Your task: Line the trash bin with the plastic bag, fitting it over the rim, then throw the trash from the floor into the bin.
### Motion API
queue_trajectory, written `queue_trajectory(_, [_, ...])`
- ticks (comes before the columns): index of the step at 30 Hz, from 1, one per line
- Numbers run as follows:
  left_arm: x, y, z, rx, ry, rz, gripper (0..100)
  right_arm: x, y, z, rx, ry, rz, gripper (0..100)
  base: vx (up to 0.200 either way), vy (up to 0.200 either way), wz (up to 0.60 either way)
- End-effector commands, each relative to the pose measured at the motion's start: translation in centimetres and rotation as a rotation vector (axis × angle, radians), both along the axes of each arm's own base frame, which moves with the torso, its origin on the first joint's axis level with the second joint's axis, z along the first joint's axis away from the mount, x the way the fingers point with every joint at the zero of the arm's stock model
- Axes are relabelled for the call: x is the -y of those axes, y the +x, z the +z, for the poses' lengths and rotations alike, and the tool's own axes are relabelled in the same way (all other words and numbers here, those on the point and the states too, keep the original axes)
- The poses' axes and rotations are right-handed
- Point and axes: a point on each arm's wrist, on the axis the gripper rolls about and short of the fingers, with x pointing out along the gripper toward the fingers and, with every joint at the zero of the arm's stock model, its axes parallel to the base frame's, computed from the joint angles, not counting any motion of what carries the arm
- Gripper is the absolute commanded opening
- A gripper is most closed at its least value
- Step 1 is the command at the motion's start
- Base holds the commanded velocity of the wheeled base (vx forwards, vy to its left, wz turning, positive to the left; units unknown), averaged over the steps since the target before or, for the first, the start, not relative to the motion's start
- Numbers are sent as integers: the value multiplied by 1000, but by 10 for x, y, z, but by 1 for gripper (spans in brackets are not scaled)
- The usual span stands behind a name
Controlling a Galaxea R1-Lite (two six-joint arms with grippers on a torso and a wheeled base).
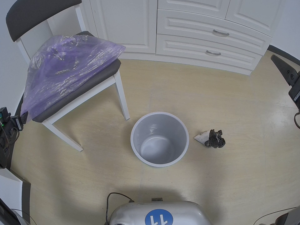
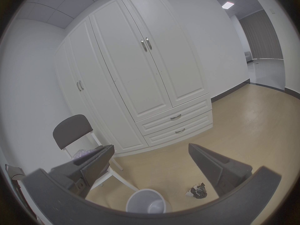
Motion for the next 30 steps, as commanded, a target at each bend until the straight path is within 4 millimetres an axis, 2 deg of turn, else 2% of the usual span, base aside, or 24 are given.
queue_trajectory(1, [7,11,-7,31,-42,-41,100,1,-1,0,2,2,0,100,0,0,0])
queue_trajectory(10, [6,32,-15,173,-37,-70,100,2,-2,1,11,8,9,100,0,0,0])
queue_trajectory(22, [7,29,-8,217,-14,-70,100,2,-4,2,16,10,19,100,0,0,0])
queue_trajectory(23, [7,28,-6,221,-12,-72,0,2,-4,2,15,9,23,100,0,0,0])
queue_trajectory(30, [10,24,-2,232,-7,-74,0,-4,-2,2,10,-14,33,100,0,0,0])
